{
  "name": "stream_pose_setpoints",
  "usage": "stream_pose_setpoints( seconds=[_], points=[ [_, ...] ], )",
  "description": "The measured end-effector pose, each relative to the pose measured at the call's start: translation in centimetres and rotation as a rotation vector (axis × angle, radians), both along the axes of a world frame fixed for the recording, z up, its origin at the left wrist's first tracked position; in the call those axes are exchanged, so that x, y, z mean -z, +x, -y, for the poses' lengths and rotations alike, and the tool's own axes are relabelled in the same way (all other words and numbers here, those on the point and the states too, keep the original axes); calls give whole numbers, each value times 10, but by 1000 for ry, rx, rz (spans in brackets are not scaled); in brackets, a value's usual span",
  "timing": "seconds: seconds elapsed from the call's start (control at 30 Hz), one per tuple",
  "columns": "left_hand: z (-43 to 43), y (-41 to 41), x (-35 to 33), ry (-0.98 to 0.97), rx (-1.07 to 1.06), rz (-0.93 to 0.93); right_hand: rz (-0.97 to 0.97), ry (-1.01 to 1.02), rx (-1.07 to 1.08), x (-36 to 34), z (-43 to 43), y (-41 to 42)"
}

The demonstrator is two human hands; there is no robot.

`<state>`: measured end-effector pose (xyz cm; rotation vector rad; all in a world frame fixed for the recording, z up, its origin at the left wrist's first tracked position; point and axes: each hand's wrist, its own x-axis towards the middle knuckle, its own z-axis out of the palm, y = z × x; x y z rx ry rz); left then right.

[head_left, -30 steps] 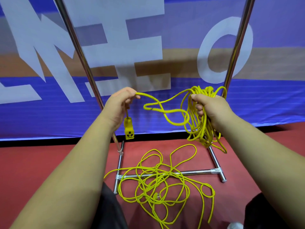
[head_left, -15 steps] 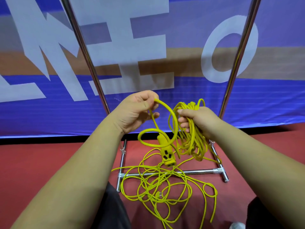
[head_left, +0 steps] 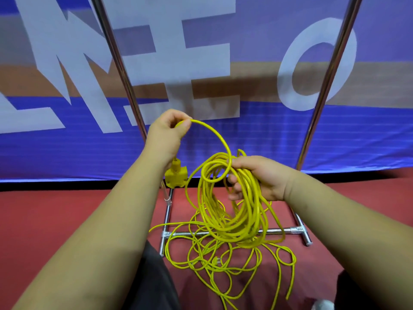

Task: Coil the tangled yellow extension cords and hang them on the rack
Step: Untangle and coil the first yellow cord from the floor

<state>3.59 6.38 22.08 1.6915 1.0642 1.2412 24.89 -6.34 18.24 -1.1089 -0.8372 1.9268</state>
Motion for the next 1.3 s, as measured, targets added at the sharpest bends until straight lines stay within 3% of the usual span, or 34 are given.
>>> stream_pose_setpoints(
  seconds=[0.13,0.27,0.4,0.53,0.7,0.77,0.9,1.03,1.3],
  points=[
    [-13,-19,5,0,-2,-24,-30,-11,-14,0,-5,2],
    [-31,-35,15,-63,-68,-112,41,20,233,4,-11,5],
    [-38,-48,39,-180,33,-561,-108,41,557,5,-18,18],
    [-27,-37,55,-180,166,-1041,-240,75,706,-1,-18,42],
    [-10,-10,62,-228,148,-1200,-351,106,686,-4,-16,59],
    [-6,-3,67,-295,137,-1101,-323,110,676,-3,-14,60],
    [-2,1,62,-561,141,-643,-193,142,609,-7,-13,54],
    [9,7,41,-672,248,-367,-29,150,503,-2,-15,50],
    [35,25,17,-781,358,-43,106,163,481,6,-16,47]
  ],
)
